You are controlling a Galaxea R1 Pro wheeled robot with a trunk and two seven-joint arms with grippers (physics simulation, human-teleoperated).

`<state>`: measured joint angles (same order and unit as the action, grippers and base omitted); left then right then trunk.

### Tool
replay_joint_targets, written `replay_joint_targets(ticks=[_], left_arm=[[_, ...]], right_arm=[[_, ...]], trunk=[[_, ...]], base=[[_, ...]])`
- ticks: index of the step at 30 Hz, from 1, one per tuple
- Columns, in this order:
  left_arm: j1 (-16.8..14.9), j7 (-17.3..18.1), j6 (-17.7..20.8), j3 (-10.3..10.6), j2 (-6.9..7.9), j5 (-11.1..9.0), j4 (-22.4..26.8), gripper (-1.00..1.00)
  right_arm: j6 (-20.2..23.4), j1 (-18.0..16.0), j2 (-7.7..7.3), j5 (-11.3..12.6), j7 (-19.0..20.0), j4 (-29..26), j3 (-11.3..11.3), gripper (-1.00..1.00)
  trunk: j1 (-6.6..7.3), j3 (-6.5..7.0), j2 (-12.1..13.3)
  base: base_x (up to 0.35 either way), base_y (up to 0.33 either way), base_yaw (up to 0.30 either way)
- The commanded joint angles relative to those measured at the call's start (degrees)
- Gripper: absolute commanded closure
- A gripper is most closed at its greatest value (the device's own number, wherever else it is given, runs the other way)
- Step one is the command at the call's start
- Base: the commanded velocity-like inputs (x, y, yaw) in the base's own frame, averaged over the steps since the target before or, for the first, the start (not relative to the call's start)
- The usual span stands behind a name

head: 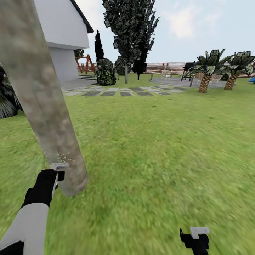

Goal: In the garden, pick up the pesticide atomizer on the floor and spray pesticide onto both trees until each tree trunk is fully covered.

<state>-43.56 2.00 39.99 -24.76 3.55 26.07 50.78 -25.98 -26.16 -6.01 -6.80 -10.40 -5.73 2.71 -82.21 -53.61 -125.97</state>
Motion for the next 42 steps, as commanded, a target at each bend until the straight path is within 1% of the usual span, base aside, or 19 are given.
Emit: replay_joint_targets(ticks=[1, 7, 10, 12, 14, 15, 16, 17, 18, 20, 21, 25, 32, 42], left_arm=[[-0.01, 0.24, 0.31, -0.08, 0.04, 0.2, 0.38, 1.0], [0.28, 0.28, 1.37, -0.11, 0.23, 0.21, 3.23, 1.0], [0.37, 0.28, 1.4, -0.11, 0.3, 0.21, 3.49, 1.0], [-0.05, 0.28, 1.53, -0.03, 0.55, 0.3, 3.62, 1.0], [-0.18, 0.28, 3.2, 0.02, 0.53, 0.42, 3.67, 1.0], [-0.79, 0.28, 5.58, 0.04, 0.54, 0.49, 3.82, 1.0], [-2.28, 0.28, 9.13, 0.11, 0.51, 0.54, 4.29, 1.0], [-2.89, 0.28, 10.28, 0.48, 0.44, 0.6, 4.56, 1.0], [-3.06, 0.28, 10.67, 1.43, 0.42, 0.62, 5.22, 1.0], [-2.83, 0.28, 10.97, 3.33, 0.32, 0.59, 7.39, 1.0], [-2.71, 0.28, 11.02, 3.79, 0.28, 0.57, 8.26, 1.0], [-2.53, 0.24, 11.07, 4.48, 0.16, 0.56, 9.29, 1.0], [-2.49, 0.2, 11.08, 4.68, 0.18, 0.62, 9.34, 1.0], [-2.67, 0.14, 11.08, 4.53, 0.31, 0.65, 9.39, 1.0]], right_arm=[[-0.12, -0.05, 0.0, -0.61, -0.26, 0.07, 0.28, -1.0], [-0.11, -0.04, -0.14, -0.66, -0.32, 0.11, 0.28, -1.0], [-0.12, -0.03, -0.14, -0.6, -0.32, 0.05, 0.28, -1.0], [-0.12, -0.04, -0.14, -0.59, -0.32, 0.02, 0.28, -1.0], [-0.11, -0.04, -0.14, -0.58, -0.32, 0.03, 0.28, -1.0], [-0.12, -0.04, -0.14, -0.58, -0.32, 0.05, 0.28, -1.0], [-0.12, -0.03, -0.14, -0.58, -0.32, 0.04, 0.28, -1.0], [-0.12, -0.04, -0.14, -0.58, -0.32, 0.03, 0.28, -1.0], [-0.12, -0.06, -0.14, -0.58, -0.32, 0.02, 0.28, -1.0], [-0.12, -0.04, -0.14, -0.58, -0.32, 0.02, 0.28, -1.0], [-0.12, -0.03, -0.14, -0.58, -0.32, 0.02, 0.28, -1.0], [-0.12, -0.04, -0.14, -0.59, -0.32, 0.04, 0.28, -1.0], [-0.12, -0.04, -0.14, -0.58, -0.32, 0.03, 0.28, -1.0], [-0.12, -0.03, -0.14, -0.58, -0.32, 0.02, 0.28, -1.0]], trunk=[[-0.02, -0.05, -0.02], [-0.02, -0.05, -0.02], [-0.02, -0.05, -0.02], [-0.02, -0.05, -0.02], [-0.02, -0.05, -0.02], [-0.02, -0.05, -0.02], [-0.02, -0.05, -0.02], [-0.02, -0.05, -0.02], [-0.02, -0.05, -0.02], [-0.02, -0.05, -0.02], [-0.02, -0.05, -0.02], [-0.02, -0.05, -0.02], [-0.02, -0.05, -0.02], [-0.02, -0.05, -0.02]], base=[[0.276, -0.167, 0.036], [0.063, -0.222, 0.004], [0.002, -0.039, 0.004], [0.0, -0.003, 0.231], [0.0, 0.0, 0.273], [0.0, 0.0, 0.276], [0.0, 0.0, 0.277], [0.0, 0.0, 0.277], [0.0, 0.0, 0.238], [0.091, -0.05, 0.097], [0.184, -0.122, 0.034], [0.227, -0.156, 0.007], [0.193, -0.207, 0.0], [0.008, -0.272, 0.0]])
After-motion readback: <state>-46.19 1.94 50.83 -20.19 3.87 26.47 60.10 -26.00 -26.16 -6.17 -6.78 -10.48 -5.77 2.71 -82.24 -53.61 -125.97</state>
